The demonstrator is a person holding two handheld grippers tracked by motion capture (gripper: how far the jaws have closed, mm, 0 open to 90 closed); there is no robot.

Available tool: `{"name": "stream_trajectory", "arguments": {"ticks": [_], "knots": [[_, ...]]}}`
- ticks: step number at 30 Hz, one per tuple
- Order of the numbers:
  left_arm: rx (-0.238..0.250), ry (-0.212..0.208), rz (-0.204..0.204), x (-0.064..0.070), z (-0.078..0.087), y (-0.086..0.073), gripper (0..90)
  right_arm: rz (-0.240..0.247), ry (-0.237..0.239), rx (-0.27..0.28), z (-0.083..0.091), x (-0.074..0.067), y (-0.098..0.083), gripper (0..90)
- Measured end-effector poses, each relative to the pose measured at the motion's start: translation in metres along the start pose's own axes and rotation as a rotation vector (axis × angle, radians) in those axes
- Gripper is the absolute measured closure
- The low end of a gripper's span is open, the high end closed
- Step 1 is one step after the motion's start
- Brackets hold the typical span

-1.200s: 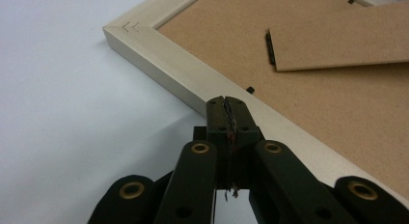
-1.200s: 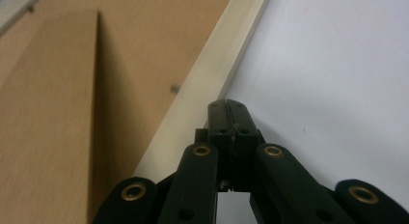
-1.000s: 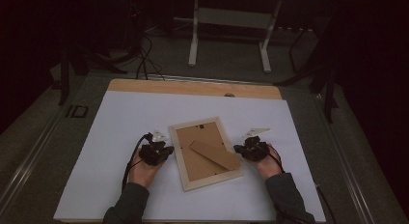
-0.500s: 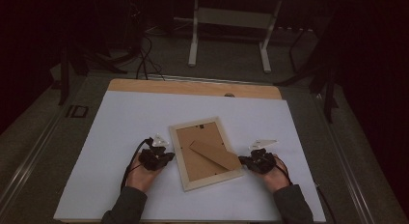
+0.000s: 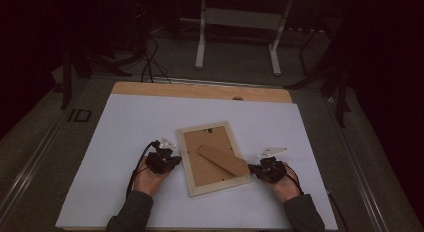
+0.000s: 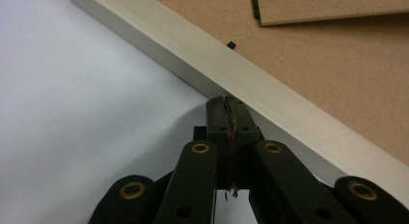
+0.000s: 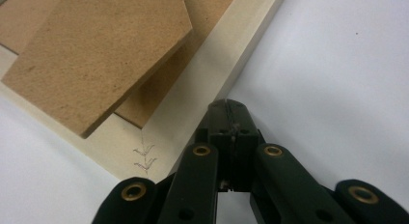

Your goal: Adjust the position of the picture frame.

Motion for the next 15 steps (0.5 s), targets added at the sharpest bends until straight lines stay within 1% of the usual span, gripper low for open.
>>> {"name": "stream_trajectory", "arguments": {"ticks": [5,7,11,15], "knots": [[0.002,0.002,0.016,-0.007,-0.005,0.009,90.0,0.005,0.0,0.003,-0.001,-0.003,0.0,90.0],[0.0,0.014,0.008,-0.009,-0.006,0.013,90.0,0.007,0.002,0.005,-0.001,-0.004,0.0,90.0],[-0.002,0.017,0.014,-0.014,-0.009,0.019,90.0,0.02,0.001,0.004,-0.001,-0.007,0.001,90.0],[0.01,0.014,0.032,-0.021,-0.012,0.023,90.0,0.032,0.009,0.0,-0.002,-0.012,0.001,90.0]]}}
Point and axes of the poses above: each handheld gripper's, and its own axes: z roughly backward along the jaws, y roughly out of its top, x roughly to its right, the point moved 4 cm from there along -z, roughly forward along the jaws, and after that the axes turned 9 degrees about -x, right-handed, at the moved point
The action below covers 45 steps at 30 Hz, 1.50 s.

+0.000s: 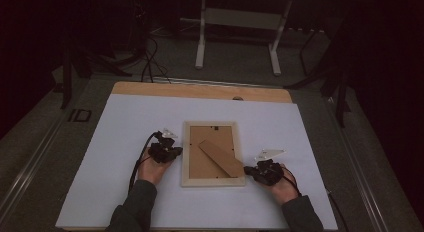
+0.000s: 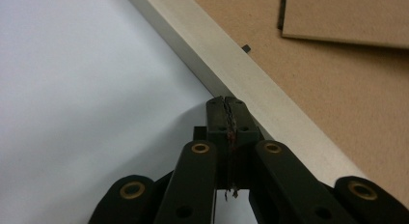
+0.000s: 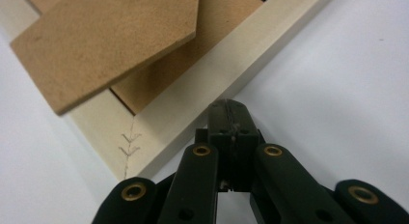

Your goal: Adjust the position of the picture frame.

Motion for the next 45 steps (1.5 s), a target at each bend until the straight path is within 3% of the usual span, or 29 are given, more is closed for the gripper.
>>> {"name": "stream_trajectory", "arguments": {"ticks": [14,23,34,40,45], "knots": [[-0.009,0.0,0.036,-0.019,-0.005,0.014,90.0,0.049,0.062,-0.001,-0.007,-0.024,0.005,90.0],[0.025,0.034,0.033,-0.023,0.012,0.012,90.0,0.117,0.091,-0.001,-0.015,-0.045,0.015,90.0],[0.089,-0.023,-0.043,0.003,0.038,-0.002,90.0,0.17,0.133,-0.007,-0.025,-0.068,0.026,90.0],[0.109,-0.054,-0.057,0.021,0.048,-0.026,90.0,0.202,0.15,-0.008,-0.032,-0.08,0.034,90.0],[0.105,-0.045,-0.05,0.025,0.05,-0.045,90.0,0.209,0.159,-0.007,-0.036,-0.085,0.039,90.0]]}}
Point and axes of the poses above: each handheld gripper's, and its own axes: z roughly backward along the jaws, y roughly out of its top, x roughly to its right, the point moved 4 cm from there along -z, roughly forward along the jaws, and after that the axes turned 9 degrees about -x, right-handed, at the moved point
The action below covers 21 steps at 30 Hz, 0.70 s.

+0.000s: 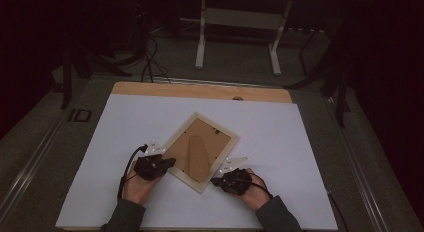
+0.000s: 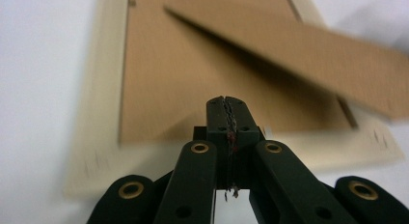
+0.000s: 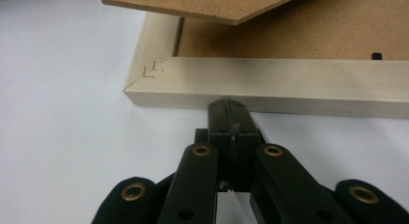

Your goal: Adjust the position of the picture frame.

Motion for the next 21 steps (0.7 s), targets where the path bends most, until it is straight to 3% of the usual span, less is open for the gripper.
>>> {"name": "stream_trajectory", "arguments": {"ticks": [2,7,12,13,21], "knots": [[-0.019,0.002,0.004,0.002,0.003,-0.014,90.0,0.002,0.0,-0.002,-0.001,-0.001,0.001,90.0],[-0.054,0.018,-0.005,0.007,0.005,-0.028,90.0,0.008,0.0,0.0,-0.002,-0.002,0.003,90.0],[-0.072,0.032,-0.017,0.011,0.005,-0.032,90.0,0.012,0.005,0.0,-0.004,-0.004,0.006,90.0],[-0.083,0.052,-0.035,0.014,0.006,-0.033,90.0,0.017,0.006,-0.002,-0.006,-0.005,0.008,90.0],[-0.088,0.059,-0.017,0.009,0.003,-0.037,90.0,0.036,0.023,0.004,-0.018,-0.012,0.024,90.0]]}}
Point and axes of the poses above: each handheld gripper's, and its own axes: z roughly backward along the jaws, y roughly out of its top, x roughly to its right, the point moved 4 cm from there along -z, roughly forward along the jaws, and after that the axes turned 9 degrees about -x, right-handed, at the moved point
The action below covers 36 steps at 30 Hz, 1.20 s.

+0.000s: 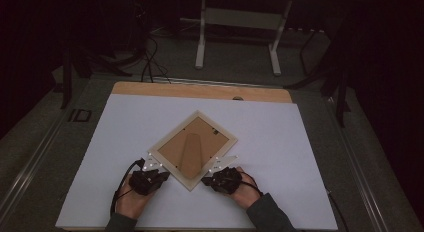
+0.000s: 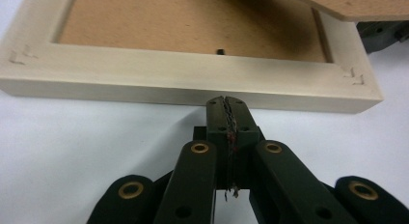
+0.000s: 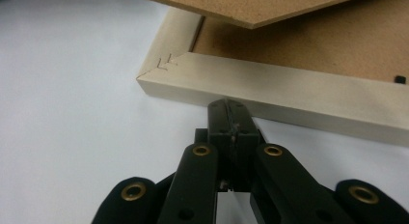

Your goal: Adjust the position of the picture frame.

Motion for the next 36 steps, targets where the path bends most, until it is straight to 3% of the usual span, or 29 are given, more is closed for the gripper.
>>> {"name": "stream_trajectory", "arguments": {"ticks": [10,16,17,20,22,28,33,34,36], "knots": [[0.003,0.027,0.024,-0.005,-0.002,-0.001,90.0,0.006,0.009,0.011,-0.015,-0.002,0.02,90.0],[0.009,0.023,0.044,-0.007,-0.003,-0.001,90.0,0.012,0.003,0.029,-0.009,-0.001,0.023,90.0],[0.009,0.025,0.049,-0.006,-0.002,-0.001,90.0,0.019,-0.028,0.031,0.003,0.006,0.02,90.0],[0.011,0.025,0.054,-0.006,-0.003,-0.001,90.0,0.0,-0.049,0.045,0.011,0.015,0.018,90.0],[0.015,0.025,0.059,-0.007,-0.003,-0.001,90.0,-0.036,-0.082,0.057,0.02,0.032,0.014,90.0],[0.016,0.024,0.066,-0.007,-0.003,-0.001,90.0,-0.114,-0.165,0.088,0.031,0.068,0.011,90.0],[0.016,0.026,0.069,-0.007,-0.003,-0.001,90.0,-0.153,-0.211,0.11,0.036,0.089,0.013,89.9],[0.018,0.027,0.07,-0.007,-0.003,-0.001,90.0,-0.186,-0.244,0.124,0.041,0.104,0.014,89.9],[0.016,0.028,0.069,-0.007,-0.003,-0.001,90.0,-0.234,-0.266,0.142,0.045,0.12,0.014,89.9]]}}
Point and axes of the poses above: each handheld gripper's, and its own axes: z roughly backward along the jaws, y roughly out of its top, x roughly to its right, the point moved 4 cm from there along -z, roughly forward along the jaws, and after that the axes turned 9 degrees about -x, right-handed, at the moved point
